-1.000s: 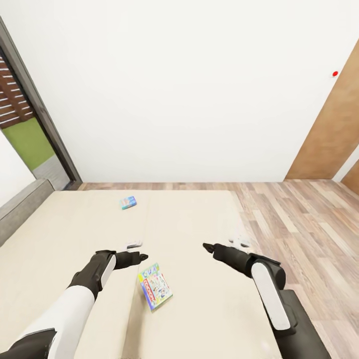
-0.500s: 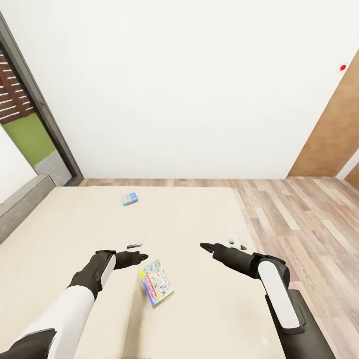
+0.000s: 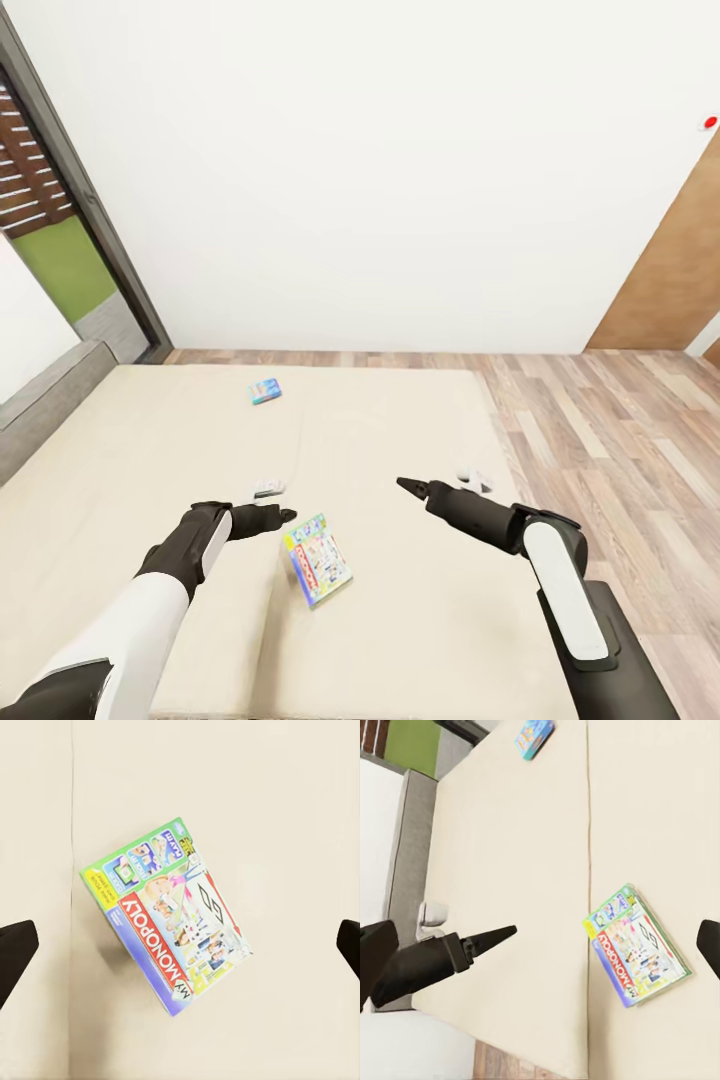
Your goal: Put all the toys in the child's room - the three board games (two on the bed and one on the table), the two jigsaw puzzles on the table, and the tennis ball on the table - inside the toy box on the table in the child's room.
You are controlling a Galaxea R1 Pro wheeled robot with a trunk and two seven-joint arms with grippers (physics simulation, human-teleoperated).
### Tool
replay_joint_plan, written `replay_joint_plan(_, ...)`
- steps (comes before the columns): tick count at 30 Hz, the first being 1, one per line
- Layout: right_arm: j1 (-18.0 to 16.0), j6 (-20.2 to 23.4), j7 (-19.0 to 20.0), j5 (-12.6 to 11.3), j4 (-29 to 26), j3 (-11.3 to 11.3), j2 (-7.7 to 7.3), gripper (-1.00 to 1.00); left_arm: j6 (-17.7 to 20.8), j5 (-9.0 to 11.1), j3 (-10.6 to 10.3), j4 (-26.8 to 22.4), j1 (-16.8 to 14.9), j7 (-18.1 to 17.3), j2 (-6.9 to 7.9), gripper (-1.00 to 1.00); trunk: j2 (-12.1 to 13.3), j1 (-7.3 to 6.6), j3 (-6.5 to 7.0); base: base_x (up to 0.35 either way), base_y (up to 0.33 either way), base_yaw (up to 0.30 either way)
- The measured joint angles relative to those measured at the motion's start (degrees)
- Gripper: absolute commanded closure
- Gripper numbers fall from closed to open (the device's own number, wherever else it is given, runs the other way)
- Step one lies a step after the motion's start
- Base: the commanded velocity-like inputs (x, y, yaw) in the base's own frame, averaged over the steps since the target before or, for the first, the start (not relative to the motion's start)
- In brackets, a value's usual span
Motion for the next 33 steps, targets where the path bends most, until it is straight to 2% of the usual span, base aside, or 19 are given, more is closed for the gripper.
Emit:
replay_joint_plan(4,0.08,-1.4,5.49,-0.48,0.02,-0.53,-1.43,-1.0,0.0,0.0,0.0,0.0,0.0,-0.01,0.0,-1.0,0.0,0.0,-0.38,0.0,0.0,0.066)
replay_joint_plan(7,1.31,-4.88,11.24,-0.46,0.22,-1.25,-4.31,-1.0,0.0,0.01,0.0,0.0,0.0,-0.01,0.0,-1.0,0.0,0.0,-0.67,0.0,0.0,0.032)
replay_joint_plan(9,2.11,-6.86,13.67,-0.34,0.34,-1.44,-5.84,-1.0,0.0,0.0,0.0,0.0,0.0,-0.01,0.0,-1.0,-0.01,0.0,-0.84,0.0,0.0,0.013)
replay_joint_plan(13,2.7,-8.53,15.43,-0.25,0.43,-1.59,-7.01,-1.0,0.02,0.0,0.0,0.0,0.0,-0.01,0.0,-1.0,-0.01,0.0,-1.01,0.0,0.0,0.006)
replay_joint_plan(24,2.99,-9.32,16.5,-0.25,0.46,-1.65,-7.51,-1.0,-0.01,-0.01,-0.07,0.02,-0.01,-0.01,-0.09,-1.0,-0.01,0.0,-1.1,0.0,0.0,-0.111)
replay_joint_plan(33,2.99,-9.34,16.43,-0.24,0.47,-1.64,-7.52,-1.0,-0.01,0.0,-0.09,0.01,-0.01,-0.01,-0.09,-1.0,-0.01,0.0,-1.11,0.0,0.0,-0.017)
